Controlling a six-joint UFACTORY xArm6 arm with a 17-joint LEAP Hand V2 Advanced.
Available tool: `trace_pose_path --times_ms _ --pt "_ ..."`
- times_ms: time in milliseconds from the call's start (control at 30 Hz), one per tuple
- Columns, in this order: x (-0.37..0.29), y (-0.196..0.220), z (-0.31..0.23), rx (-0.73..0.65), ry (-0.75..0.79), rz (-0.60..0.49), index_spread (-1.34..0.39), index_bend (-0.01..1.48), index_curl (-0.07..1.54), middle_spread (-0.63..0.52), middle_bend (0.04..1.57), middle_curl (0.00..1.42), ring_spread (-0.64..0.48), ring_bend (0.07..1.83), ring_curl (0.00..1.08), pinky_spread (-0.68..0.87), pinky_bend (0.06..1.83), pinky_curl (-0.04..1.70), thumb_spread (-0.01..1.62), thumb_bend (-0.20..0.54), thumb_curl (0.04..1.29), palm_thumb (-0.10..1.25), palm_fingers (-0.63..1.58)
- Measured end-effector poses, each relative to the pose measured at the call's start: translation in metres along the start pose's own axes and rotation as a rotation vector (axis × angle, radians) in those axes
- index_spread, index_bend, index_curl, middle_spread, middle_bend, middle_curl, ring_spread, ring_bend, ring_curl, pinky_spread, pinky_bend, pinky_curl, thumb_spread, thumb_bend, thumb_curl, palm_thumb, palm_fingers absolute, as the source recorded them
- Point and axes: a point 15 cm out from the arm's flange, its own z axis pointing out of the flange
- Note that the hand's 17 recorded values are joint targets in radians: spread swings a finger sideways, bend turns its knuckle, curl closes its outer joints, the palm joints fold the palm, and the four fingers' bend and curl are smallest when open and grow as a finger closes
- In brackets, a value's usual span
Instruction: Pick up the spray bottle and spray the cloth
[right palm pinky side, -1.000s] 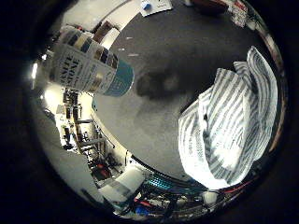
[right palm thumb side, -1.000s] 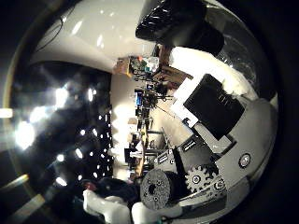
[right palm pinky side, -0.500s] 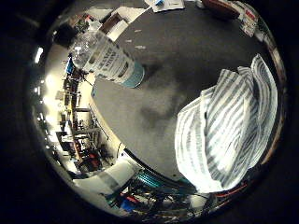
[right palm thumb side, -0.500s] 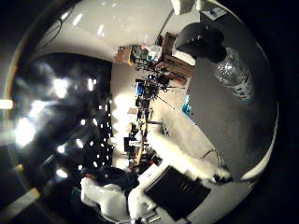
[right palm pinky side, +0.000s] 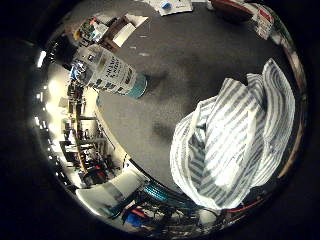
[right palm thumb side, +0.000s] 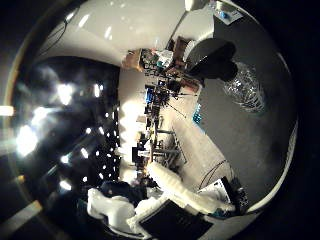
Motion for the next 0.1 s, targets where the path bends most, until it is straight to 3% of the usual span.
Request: trace_pose_path --times_ms 100 --pt "0.0082 0.0013 -0.0087 -0.008 0.052 0.000 -0.38 0.17 0.30 -0.10 0.20 0.35 0.20 0.42 0.20 0.61 0.96 0.11 0.84 -0.034 0.35 0.46 0.16"
